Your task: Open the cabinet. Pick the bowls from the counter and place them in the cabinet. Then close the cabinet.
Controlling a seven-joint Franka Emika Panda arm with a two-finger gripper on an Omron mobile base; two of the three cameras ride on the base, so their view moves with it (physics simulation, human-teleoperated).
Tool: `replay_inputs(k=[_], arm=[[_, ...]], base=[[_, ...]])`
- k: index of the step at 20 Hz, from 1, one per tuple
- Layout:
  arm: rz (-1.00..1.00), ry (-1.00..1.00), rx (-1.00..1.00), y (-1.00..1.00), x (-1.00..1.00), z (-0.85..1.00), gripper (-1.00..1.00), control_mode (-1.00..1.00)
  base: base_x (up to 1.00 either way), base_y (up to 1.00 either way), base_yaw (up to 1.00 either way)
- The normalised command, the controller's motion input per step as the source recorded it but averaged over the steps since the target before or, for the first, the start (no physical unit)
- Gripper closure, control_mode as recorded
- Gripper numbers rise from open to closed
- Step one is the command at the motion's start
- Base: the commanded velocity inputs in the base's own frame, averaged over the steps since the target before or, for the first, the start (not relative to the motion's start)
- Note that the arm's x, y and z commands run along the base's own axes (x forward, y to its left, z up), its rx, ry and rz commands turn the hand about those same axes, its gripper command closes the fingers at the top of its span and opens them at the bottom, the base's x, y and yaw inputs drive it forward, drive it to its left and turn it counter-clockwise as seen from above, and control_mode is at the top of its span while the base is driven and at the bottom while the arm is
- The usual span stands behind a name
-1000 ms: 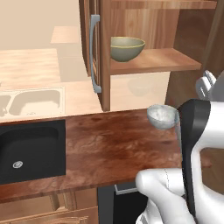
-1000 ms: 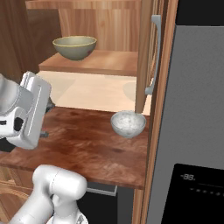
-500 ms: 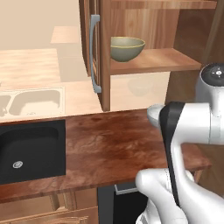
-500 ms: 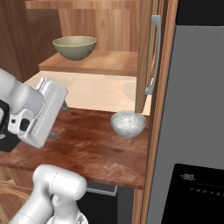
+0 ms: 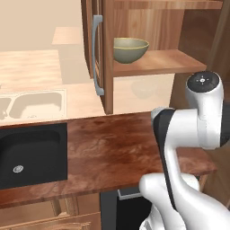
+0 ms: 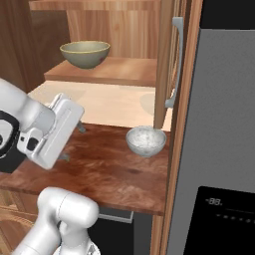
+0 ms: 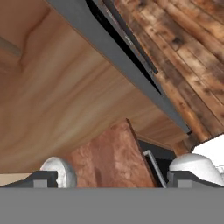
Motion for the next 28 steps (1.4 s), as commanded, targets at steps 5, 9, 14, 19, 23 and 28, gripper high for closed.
replay_inputs(k=[5,9,14,19,23,28], arm=[[0.00,0.00,0.00,-0.11,0.22,-0.23,-1.00,-1.00],[0.00,0.01,0.01,-0.33,0.33,-0.37,-1.00,-1.00],[0.00,0.00,0.01,-0.23,0.38,-0.38,-1.00,-1.00],[0.01,0.00,0.00,-0.01,0.39,-0.39,-1.00,-1.00],[0.05,0.00,0.02,0.09,0.47,-0.24,-1.00,-1.00],[0.01,0.00,0.00,0.10,0.52,-0.21,-1.00,-1.00]], base=[[0.00,0.00,0.00],[0.00,0.00,0.00],[0.00,0.00,0.00],[0.00,0.00,0.00],[0.00,0.00,0.00],[0.00,0.00,0.00]])
